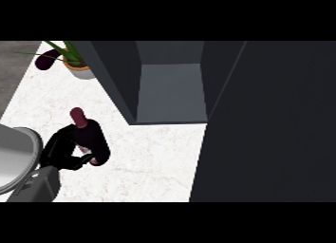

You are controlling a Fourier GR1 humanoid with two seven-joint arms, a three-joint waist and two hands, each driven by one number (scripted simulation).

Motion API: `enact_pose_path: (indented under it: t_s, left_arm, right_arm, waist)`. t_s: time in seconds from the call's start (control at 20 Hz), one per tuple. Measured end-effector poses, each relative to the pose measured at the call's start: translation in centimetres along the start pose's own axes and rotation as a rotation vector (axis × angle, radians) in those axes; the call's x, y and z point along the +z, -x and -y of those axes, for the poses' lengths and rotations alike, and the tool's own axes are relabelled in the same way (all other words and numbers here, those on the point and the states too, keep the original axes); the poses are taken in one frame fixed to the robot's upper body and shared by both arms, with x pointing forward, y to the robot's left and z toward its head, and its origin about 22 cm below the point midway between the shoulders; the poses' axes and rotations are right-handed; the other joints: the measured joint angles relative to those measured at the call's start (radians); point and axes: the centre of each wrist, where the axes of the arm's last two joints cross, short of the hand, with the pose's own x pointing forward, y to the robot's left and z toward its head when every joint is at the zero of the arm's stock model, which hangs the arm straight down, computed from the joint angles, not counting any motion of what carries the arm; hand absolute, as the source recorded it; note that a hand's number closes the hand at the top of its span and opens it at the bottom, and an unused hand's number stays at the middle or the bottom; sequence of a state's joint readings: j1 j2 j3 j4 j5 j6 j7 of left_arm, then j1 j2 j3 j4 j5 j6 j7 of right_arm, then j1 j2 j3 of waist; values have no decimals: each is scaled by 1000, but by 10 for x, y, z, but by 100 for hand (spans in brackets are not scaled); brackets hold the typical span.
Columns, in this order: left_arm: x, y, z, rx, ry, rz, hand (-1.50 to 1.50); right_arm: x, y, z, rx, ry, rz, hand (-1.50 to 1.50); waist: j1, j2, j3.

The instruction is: Pick up the wine, place it into the cabinet and close the cabinet

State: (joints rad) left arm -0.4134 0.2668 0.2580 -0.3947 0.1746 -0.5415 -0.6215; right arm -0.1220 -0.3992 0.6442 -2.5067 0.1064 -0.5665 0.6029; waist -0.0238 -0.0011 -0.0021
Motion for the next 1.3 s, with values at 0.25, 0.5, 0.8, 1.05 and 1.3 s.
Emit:
enact_pose_path:
  t_s: [0.25,0.5,0.8,1.05,1.3]
  left_arm:
    - [13,10,7,-102,-41,115,150]
    - [22,17,23,-176,-51,220,150]
    - [26,23,53,-141,32,218,150]
    - [32,20,86,-100,93,217,150]
    - [33,6,110,-94,133,221,150]
  right_arm:
    - [2,2,-1,-10,7,-2,-150]
    - [4,5,1,-6,19,1,-150]
    - [6,6,4,8,33,4,-150]
    - [10,9,3,6,36,-5,-150]
    - [14,11,4,15,43,1,-150]
  waist:
    - [10,-7,4]
    - [17,-11,9]
    - [19,-11,6]
    - [20,-11,4]
    - [16,-9,3]
